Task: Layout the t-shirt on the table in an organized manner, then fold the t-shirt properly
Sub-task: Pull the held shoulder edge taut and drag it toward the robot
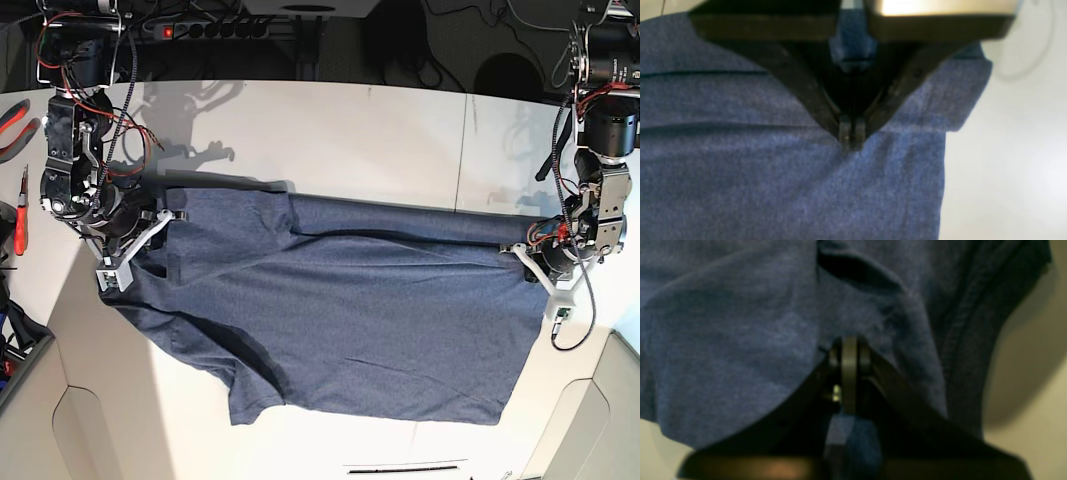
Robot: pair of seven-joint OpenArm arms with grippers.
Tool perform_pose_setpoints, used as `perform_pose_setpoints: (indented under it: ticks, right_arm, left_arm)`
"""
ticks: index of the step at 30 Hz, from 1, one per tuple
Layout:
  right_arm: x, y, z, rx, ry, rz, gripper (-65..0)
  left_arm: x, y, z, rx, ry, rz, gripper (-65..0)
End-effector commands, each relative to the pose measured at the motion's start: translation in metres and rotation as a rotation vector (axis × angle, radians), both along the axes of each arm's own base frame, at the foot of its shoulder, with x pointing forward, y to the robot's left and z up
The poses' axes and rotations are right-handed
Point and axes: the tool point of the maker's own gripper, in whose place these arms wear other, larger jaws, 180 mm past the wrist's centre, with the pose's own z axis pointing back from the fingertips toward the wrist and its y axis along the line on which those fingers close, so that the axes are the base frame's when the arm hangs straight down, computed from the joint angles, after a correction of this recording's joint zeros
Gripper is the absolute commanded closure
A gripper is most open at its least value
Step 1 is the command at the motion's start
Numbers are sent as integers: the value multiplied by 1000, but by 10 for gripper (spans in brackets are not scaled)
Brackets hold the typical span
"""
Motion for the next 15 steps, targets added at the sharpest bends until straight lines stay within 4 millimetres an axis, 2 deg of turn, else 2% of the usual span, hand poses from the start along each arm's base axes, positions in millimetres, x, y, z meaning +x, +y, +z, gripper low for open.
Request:
perform_pose_setpoints:
  ticks: [1,7,15]
  right_arm:
    - [-16,-8,-7,-29,64,7,0]
    - [-40,-5,-7,-21,75,38,0]
    - [-65,-4,5,-52,80,72,0]
  left_arm:
    - [-45,23,-24,82,188,17,0]
    - [-72,17,-34,78,212,-6,0]
    - [-109,5,-36,101,256,-66,0]
